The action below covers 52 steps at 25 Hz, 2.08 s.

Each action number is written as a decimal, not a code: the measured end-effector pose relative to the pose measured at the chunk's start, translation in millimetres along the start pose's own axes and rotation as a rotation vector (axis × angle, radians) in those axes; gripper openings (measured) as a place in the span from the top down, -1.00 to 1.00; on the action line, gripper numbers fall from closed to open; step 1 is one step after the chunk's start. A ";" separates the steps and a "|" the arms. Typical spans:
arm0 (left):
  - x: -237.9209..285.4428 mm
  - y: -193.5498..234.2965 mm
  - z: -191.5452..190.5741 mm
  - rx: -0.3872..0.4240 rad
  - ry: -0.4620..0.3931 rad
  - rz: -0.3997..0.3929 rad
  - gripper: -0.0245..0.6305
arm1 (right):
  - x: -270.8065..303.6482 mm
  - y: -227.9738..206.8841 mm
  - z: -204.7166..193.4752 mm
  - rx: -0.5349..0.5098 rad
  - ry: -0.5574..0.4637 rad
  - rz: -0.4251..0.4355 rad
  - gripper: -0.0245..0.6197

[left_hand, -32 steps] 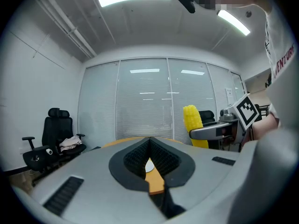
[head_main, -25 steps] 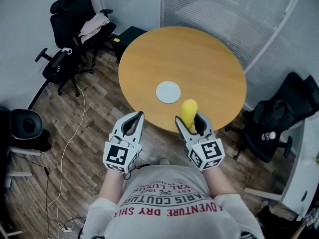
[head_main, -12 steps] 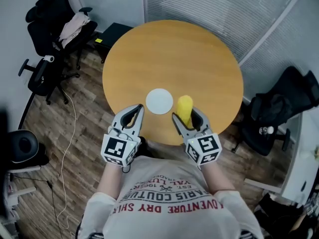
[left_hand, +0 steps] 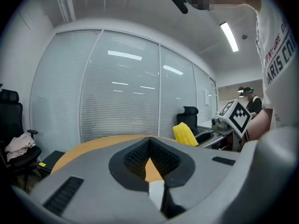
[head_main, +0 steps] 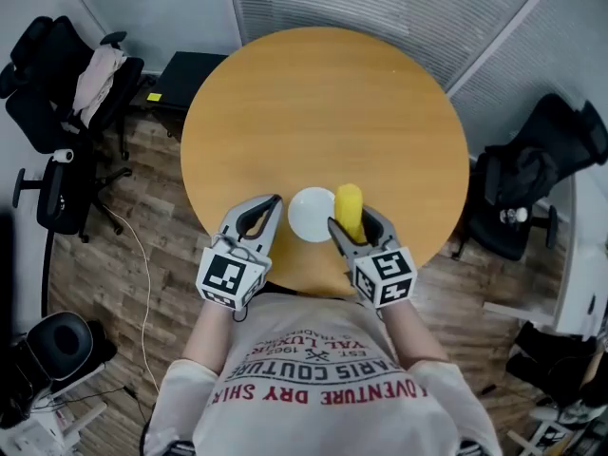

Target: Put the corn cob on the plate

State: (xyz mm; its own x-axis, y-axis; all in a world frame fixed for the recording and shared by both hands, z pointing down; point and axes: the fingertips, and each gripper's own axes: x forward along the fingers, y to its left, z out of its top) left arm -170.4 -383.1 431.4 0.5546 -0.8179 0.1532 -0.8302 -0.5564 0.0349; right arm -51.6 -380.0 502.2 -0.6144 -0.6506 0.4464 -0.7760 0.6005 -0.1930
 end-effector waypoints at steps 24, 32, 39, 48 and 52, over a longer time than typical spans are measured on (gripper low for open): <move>35.6 46.6 -113.6 -0.099 0.190 -0.239 0.82 | 117.1 -22.3 -160.1 0.046 0.533 -0.143 0.11; 36.1 55.7 -115.9 -0.103 0.202 -0.238 0.82 | 127.8 -23.5 -170.5 0.077 0.571 -0.152 0.11; 33.4 56.5 -114.8 -0.106 0.205 -0.235 0.82 | 130.6 -24.0 -173.0 0.074 0.581 -0.161 0.11; 28.1 64.9 -114.4 -0.108 0.205 -0.233 0.82 | 124.9 -30.0 -142.5 0.152 0.446 -0.232 0.10; 27.0 60.4 -104.2 -0.099 0.185 -0.246 0.82 | 106.9 -26.6 -107.3 0.163 0.325 -0.241 0.23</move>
State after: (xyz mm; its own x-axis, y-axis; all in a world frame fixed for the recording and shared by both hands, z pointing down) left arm -211.5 -423.6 540.5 0.7269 -0.6151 0.3053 -0.6792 -0.7096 0.1875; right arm -81.3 -415.6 648.9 -0.3565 -0.5670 0.7426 -0.9201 0.3510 -0.1738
